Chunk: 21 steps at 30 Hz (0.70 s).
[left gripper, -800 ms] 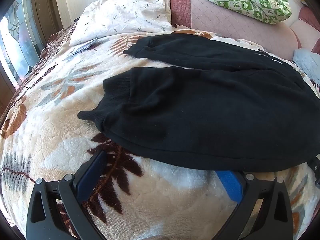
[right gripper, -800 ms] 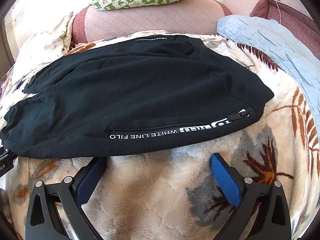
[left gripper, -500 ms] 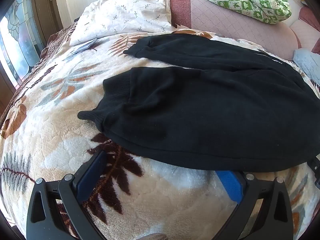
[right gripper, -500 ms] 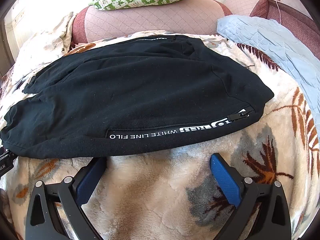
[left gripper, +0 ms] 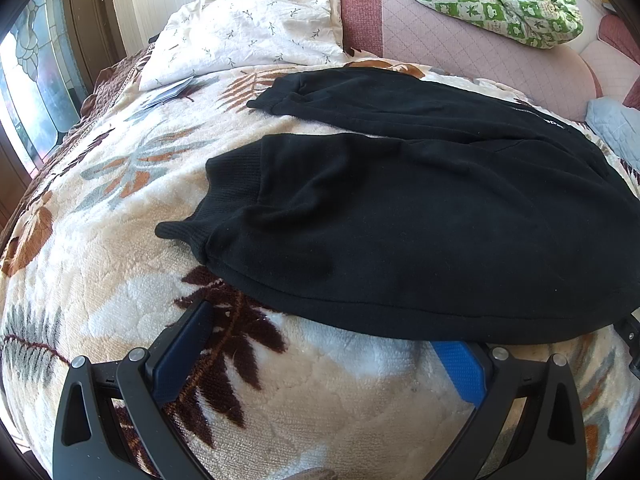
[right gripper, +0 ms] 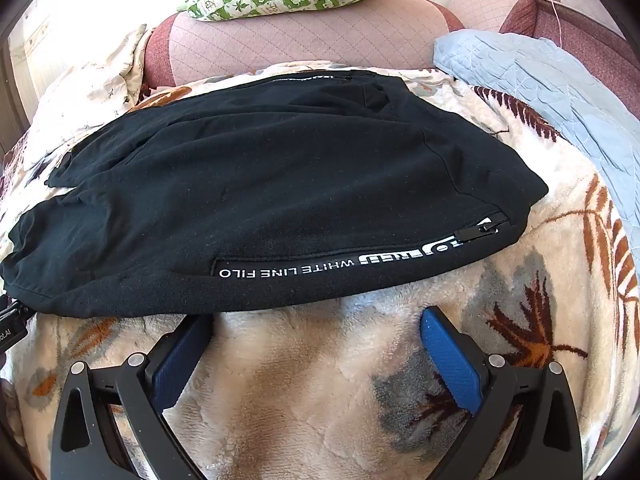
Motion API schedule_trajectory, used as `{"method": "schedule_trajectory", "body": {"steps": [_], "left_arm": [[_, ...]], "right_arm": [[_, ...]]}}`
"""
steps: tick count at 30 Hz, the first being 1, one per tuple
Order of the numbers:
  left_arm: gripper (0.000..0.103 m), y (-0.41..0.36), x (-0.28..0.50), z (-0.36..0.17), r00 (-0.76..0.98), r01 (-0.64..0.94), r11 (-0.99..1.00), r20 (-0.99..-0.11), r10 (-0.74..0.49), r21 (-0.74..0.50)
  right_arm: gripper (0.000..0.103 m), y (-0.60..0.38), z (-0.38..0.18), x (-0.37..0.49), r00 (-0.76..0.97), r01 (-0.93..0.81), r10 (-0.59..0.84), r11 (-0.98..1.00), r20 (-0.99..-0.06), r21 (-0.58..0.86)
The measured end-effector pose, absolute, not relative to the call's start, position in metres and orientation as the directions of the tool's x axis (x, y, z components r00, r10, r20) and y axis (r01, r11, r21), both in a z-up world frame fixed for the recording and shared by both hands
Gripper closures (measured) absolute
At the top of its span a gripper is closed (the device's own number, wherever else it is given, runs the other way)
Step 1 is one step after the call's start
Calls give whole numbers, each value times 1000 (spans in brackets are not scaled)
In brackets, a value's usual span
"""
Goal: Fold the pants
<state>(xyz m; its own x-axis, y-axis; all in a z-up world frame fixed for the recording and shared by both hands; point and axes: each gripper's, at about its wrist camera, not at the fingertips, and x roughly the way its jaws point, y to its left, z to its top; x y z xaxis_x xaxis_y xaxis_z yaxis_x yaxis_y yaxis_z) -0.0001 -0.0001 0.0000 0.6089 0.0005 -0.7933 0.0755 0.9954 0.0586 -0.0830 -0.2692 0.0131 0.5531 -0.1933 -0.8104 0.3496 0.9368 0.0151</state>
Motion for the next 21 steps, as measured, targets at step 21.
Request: {"method": "schedule_trajectory", "body": {"steps": [21], "left_arm": [[0,0,0,0,610,75,995,-793,4,63]], "right_arm": [[0,-269,13,-83,554,350,-193,937,-810,16]]}}
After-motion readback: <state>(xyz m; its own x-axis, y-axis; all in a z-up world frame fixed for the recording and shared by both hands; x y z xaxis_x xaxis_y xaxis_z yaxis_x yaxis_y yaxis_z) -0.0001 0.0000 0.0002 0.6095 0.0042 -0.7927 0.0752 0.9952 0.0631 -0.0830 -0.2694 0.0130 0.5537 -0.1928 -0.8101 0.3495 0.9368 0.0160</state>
